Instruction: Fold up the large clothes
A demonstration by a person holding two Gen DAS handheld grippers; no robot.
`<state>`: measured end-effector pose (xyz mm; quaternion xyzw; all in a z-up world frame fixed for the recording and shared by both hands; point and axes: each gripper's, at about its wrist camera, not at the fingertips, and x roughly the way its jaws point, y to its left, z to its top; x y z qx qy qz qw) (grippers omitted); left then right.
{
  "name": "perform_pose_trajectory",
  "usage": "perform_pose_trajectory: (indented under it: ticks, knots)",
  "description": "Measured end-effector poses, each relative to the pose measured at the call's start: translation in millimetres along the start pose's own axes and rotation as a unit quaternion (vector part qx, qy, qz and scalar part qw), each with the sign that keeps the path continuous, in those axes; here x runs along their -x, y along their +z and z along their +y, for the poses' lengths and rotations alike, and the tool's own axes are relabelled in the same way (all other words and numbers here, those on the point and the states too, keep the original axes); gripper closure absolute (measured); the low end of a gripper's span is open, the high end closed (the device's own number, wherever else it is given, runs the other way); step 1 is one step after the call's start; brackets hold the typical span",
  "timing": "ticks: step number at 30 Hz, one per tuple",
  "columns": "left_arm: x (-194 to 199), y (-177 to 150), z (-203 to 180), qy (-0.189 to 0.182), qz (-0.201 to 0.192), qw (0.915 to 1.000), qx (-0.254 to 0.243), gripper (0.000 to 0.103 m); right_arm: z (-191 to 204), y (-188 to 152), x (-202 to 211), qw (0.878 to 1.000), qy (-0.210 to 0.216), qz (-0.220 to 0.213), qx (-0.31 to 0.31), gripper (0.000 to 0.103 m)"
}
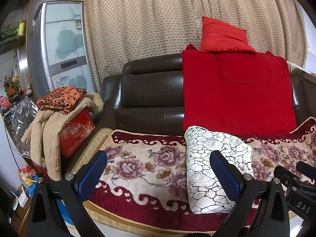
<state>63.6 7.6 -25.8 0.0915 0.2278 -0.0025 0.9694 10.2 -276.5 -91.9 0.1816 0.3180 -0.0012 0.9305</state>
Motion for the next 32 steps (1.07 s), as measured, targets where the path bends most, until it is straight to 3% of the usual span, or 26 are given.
perform_pose_trajectory:
  ticks: [18, 24, 32]
  knots:
    - [-31, 1, 15, -0.007, 0.013, 0.9999, 0.007, 0.000, 20, 4, -26, 1.000, -0.004, 0.015, 0.010, 0.025]
    - [-45, 3, 12, -0.001, 0.018, 0.9998, 0.002, 0.000, 23, 8, -44, 1.000, 0.001, 0.023, 0.009, 0.025]
    - [-80, 2, 0, -0.023, 0.037, 0.9990, -0.005, 0.000, 11, 16, -81, 0.999, 0.005, 0.041, -0.004, 0.025]
